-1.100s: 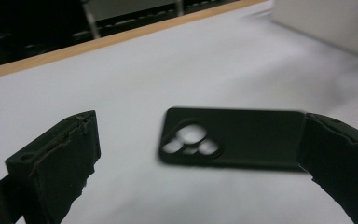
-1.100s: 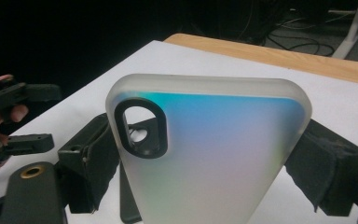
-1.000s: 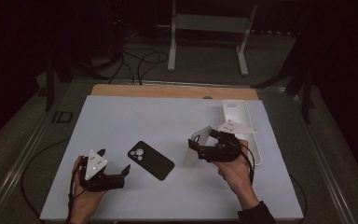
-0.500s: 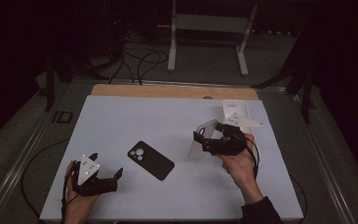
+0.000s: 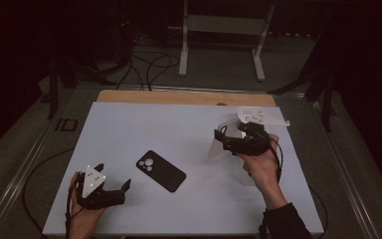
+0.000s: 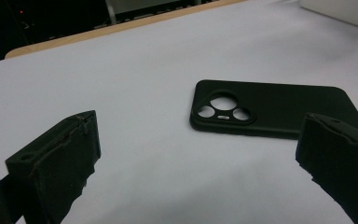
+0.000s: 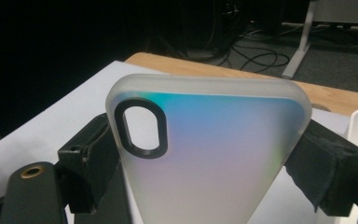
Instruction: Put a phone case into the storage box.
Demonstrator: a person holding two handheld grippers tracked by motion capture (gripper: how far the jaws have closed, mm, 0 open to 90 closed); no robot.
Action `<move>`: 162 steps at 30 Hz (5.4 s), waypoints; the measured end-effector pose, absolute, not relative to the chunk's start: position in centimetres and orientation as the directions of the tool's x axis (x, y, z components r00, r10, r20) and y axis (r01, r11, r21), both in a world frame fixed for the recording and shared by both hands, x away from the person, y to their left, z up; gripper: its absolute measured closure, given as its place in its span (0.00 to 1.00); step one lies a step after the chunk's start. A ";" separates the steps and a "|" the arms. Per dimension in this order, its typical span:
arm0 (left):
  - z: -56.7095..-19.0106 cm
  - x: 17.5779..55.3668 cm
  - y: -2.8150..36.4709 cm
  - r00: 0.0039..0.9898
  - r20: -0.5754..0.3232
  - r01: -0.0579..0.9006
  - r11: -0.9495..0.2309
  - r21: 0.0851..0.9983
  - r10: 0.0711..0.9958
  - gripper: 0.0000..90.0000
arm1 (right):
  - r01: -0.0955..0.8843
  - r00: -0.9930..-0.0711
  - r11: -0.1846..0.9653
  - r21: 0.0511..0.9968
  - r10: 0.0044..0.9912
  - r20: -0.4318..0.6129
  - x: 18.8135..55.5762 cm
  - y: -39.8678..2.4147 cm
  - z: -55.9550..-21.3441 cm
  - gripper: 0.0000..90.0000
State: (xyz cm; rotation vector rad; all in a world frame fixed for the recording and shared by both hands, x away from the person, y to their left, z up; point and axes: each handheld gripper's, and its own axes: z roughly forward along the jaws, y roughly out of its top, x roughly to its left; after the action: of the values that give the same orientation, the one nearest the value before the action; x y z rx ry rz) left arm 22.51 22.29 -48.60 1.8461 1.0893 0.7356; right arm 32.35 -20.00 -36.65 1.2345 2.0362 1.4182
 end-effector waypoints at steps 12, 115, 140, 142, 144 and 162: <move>-48.7 22.5 22.1 0.454 0.074 0.395 -0.275 0.877 0.888 0.00 | 0.448 -0.509 0.102 0.888 0.846 0.159 34.1 -21.0 -35.4 0.18; -48.9 22.5 21.9 0.469 0.080 0.396 -0.291 0.871 0.879 0.00 | 0.620 -0.104 0.031 0.784 0.994 0.043 47.4 -26.7 -42.4 0.18; -49.0 22.4 22.1 0.464 0.076 0.396 -0.283 0.873 0.883 0.00 | 0.653 -0.088 0.026 0.757 0.995 0.042 48.5 -26.7 -44.0 0.17; -48.9 22.4 22.1 0.464 0.075 0.396 -0.282 0.874 0.883 0.00 | 0.659 -0.092 0.025 0.751 0.995 0.048 48.7 -26.7 -44.0 0.14; -48.9 22.4 22.1 0.464 0.075 0.396 -0.282 0.874 0.883 0.00 | 0.667 -0.102 0.040 0.744 0.994 0.038 48.8 -26.6 -44.2 0.10; -49.0 22.4 22.1 0.465 0.077 0.398 -0.285 0.872 0.882 0.00 | 0.602 -0.117 0.052 0.796 0.993 0.023 47.8 -26.8 -42.7 0.08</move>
State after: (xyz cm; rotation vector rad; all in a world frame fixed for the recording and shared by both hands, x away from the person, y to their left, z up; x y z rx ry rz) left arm 22.35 22.08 -48.98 1.8754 1.0750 0.7286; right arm 47.78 -26.78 -42.71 1.5996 1.7787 0.9063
